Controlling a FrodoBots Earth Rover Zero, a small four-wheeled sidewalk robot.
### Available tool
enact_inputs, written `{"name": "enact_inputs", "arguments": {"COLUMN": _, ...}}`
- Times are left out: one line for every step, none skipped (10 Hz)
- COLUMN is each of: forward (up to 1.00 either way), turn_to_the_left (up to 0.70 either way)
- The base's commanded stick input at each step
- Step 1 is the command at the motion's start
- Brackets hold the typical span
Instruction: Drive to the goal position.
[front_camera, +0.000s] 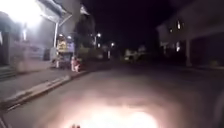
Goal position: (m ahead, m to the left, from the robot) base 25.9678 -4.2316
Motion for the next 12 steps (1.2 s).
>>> {"name": "enact_inputs", "arguments": {"forward": 1.0, "turn_to_the_left": 0.0}}
{"name": "enact_inputs", "arguments": {"forward": 1.0, "turn_to_the_left": 0.0}}
{"name": "enact_inputs", "arguments": {"forward": 1.0, "turn_to_the_left": 0.0}}
{"name": "enact_inputs", "arguments": {"forward": 1.0, "turn_to_the_left": 0.0}}
{"name": "enact_inputs", "arguments": {"forward": 1.0, "turn_to_the_left": 0.0}}
{"name": "enact_inputs", "arguments": {"forward": 1.0, "turn_to_the_left": 0.0}}
{"name": "enact_inputs", "arguments": {"forward": 1.0, "turn_to_the_left": 0.0}}
{"name": "enact_inputs", "arguments": {"forward": 1.0, "turn_to_the_left": 0.0}}
{"name": "enact_inputs", "arguments": {"forward": 1.0, "turn_to_the_left": -0.27}}
{"name": "enact_inputs", "arguments": {"forward": 1.0, "turn_to_the_left": -0.27}}
{"name": "enact_inputs", "arguments": {"forward": 1.0, "turn_to_the_left": -0.27}}
{"name": "enact_inputs", "arguments": {"forward": 1.0, "turn_to_the_left": -0.27}}
